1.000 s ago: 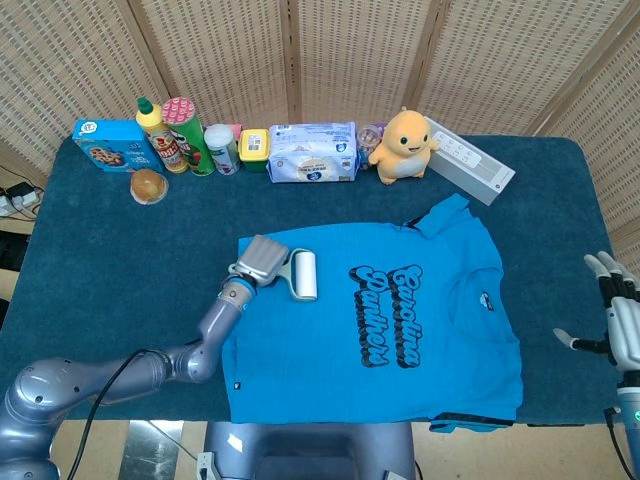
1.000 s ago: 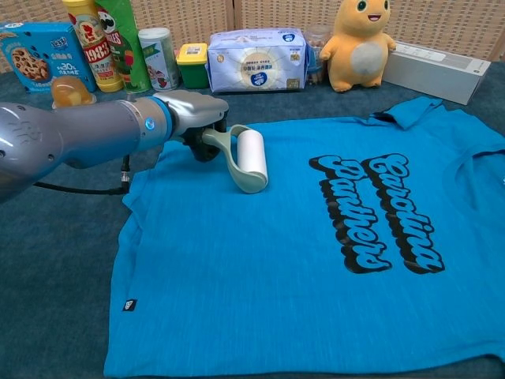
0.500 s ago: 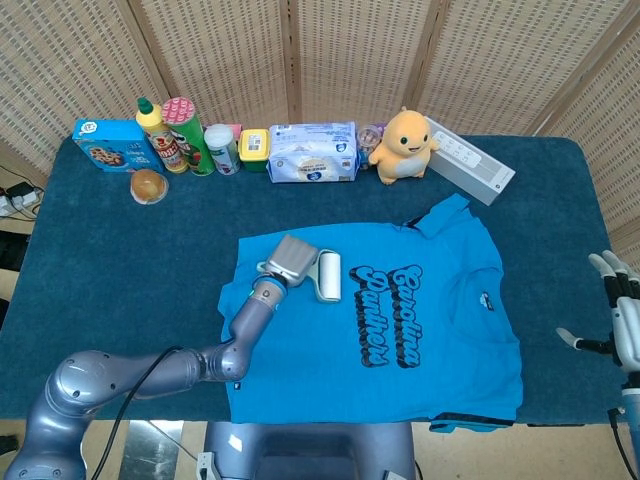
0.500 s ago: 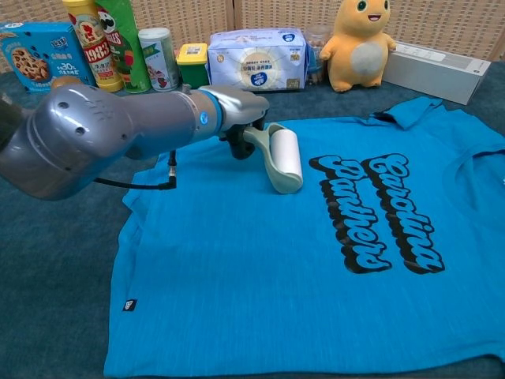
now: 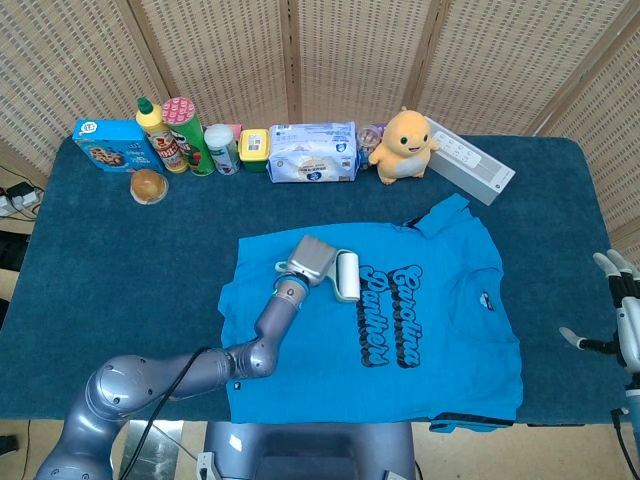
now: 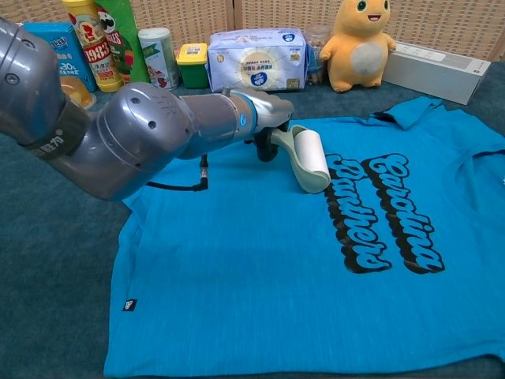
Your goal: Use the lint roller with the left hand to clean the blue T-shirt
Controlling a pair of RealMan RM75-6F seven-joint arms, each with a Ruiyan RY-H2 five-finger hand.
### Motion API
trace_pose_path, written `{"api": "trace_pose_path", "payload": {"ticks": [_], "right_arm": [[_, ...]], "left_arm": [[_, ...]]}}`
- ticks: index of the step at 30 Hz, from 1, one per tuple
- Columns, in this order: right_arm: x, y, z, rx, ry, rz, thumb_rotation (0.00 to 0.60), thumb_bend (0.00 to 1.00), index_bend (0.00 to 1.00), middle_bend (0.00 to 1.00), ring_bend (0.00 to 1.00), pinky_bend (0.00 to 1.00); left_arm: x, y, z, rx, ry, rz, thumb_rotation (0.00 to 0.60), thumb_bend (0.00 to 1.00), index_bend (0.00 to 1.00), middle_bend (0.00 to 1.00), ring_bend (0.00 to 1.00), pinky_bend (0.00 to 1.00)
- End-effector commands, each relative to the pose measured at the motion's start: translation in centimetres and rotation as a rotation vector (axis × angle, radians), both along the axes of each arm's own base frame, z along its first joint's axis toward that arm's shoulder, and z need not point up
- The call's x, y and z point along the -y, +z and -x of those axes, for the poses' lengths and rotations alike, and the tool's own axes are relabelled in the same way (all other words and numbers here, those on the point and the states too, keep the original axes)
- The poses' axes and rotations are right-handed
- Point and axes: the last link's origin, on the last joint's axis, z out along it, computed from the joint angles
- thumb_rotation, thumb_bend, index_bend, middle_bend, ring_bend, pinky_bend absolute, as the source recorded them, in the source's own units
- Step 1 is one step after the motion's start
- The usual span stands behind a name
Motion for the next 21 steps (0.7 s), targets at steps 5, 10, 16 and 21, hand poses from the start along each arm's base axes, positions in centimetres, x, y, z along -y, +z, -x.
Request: {"api": "trace_pose_path", "payload": {"ticks": [5, 10, 16, 21], "right_arm": [[0.0, 0.2, 0.0, 0.006, 0.000, 0.006, 0.600, 0.00, 0.06, 0.00, 0.00, 0.00], [-0.1, 0.4, 0.0, 0.012, 0.002, 0.011, 0.600, 0.00, 0.06, 0.00, 0.00, 0.00], [-0.1, 0.5, 0.1, 0.016, 0.001, 0.010, 0.600, 0.00, 0.06, 0.00, 0.00, 0.00], [-0.2, 0.4, 0.1, 0.016, 0.007, 0.007, 0.600, 0.00, 0.06, 0.00, 0.00, 0.00]], "left_arm": [[0.1, -0.7, -1.5, 0.009, -0.020, 0.007, 0.600, 0.77, 0.90, 0.93, 0.76, 0.90], [0.0, -1.0, -2.3, -0.004, -0.038, 0.002, 0.600, 0.76, 0.90, 0.93, 0.76, 0.90], [-0.2, -1.3, -1.9, -0.045, -0.040, 0.000, 0.600, 0.76, 0.90, 0.93, 0.76, 0.90], [-0.3, -1.0, -1.2, -0.091, -0.044, -0.003, 0.600, 0.76, 0.90, 0.93, 0.76, 0.90]]}}
